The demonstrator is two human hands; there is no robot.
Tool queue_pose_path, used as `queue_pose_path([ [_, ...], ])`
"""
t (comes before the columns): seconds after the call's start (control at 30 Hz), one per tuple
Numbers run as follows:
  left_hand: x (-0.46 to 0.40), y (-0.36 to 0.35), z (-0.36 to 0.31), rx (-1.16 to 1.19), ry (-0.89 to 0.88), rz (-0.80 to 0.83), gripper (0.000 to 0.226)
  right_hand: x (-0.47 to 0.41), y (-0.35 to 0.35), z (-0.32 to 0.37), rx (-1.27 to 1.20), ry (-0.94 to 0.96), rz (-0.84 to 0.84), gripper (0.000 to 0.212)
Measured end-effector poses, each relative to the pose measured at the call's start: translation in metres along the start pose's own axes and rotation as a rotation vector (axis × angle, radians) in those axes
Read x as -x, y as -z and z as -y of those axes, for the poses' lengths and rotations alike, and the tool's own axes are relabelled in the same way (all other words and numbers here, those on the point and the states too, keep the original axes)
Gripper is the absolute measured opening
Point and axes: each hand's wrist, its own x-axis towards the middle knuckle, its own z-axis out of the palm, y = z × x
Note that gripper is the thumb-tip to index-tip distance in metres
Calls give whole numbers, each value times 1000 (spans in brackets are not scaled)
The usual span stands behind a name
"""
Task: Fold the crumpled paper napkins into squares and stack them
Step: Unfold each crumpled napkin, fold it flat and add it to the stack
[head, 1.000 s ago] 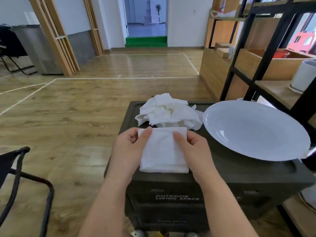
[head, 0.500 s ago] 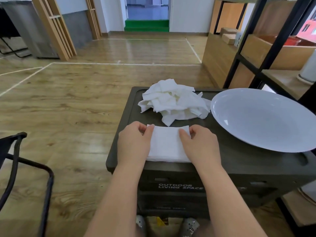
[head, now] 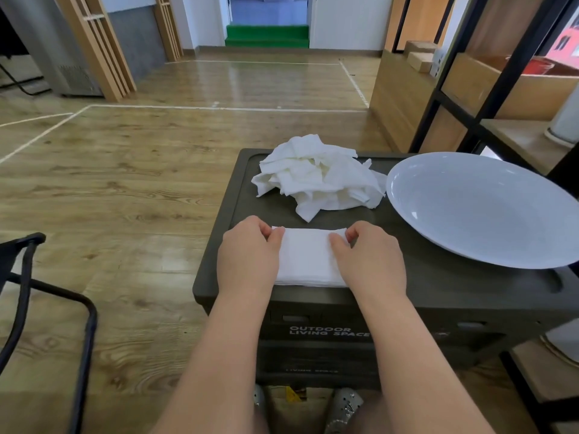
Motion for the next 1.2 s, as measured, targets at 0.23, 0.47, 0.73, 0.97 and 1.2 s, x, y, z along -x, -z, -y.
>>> queue_pose_path([
  [0.23,3,1,-4,10,78,-35,25,-2,0,0,-22,-81,11,22],
  [0.47,3,-1,-6,-120,12,7,20,1,1,3,25,-75,27,25],
  [0.73,-12,18,-16,-57,-89,-66,19,-2,13,0,-124,-78,91,23],
  [0.97,-110,3,-82,-150,-464,61,36,-17,23,3,-414,-113,67,22],
  [1.2,-158,-32,-93,-405,-435,439,39,-28,29,-4,-500,-119,48,19],
])
